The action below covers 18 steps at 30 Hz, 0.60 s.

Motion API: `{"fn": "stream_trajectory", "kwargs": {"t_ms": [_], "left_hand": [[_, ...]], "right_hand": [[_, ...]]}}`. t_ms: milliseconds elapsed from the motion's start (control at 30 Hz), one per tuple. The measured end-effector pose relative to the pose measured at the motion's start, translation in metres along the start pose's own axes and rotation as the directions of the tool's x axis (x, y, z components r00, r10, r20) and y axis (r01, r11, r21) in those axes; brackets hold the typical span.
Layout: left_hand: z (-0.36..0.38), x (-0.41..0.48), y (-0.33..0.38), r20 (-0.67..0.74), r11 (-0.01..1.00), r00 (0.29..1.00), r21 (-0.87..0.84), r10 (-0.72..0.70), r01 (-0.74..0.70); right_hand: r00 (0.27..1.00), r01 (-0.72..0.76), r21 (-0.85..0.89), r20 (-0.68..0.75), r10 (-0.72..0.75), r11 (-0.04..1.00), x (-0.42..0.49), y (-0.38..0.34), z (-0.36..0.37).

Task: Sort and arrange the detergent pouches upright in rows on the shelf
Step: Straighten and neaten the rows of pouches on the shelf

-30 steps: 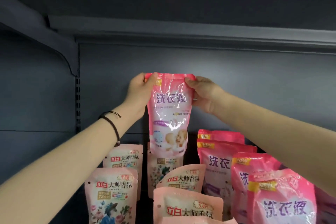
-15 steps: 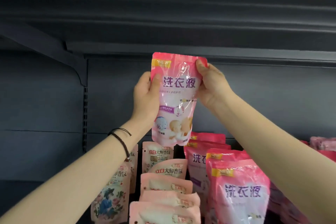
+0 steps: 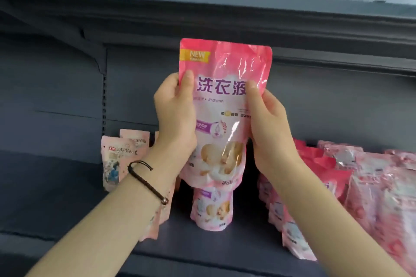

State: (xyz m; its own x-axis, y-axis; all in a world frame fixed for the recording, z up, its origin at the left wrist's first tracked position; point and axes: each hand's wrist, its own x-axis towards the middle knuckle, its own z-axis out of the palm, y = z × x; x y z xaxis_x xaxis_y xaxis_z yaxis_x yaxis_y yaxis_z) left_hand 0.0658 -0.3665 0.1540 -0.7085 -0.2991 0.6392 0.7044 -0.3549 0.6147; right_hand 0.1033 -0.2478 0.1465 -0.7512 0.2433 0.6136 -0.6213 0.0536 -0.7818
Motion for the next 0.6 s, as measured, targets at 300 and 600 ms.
{"fn": "stream_trajectory", "kwargs": {"t_ms": [300, 600], "left_hand": [[-0.019, -0.098, -0.085, -0.017, 0.982, 1.000, 0.185, -0.026, 0.028], [-0.043, -0.110, -0.138, -0.032, 0.962, 0.999, 0.271, -0.015, 0.023]], "right_hand": [[0.993, -0.072, 0.045, -0.096, 0.076, 0.996, -0.073, 0.090, -0.042], [0.990, -0.099, -0.007, -0.105, 0.098, 0.995, -0.078, 0.148, -0.037]]}}
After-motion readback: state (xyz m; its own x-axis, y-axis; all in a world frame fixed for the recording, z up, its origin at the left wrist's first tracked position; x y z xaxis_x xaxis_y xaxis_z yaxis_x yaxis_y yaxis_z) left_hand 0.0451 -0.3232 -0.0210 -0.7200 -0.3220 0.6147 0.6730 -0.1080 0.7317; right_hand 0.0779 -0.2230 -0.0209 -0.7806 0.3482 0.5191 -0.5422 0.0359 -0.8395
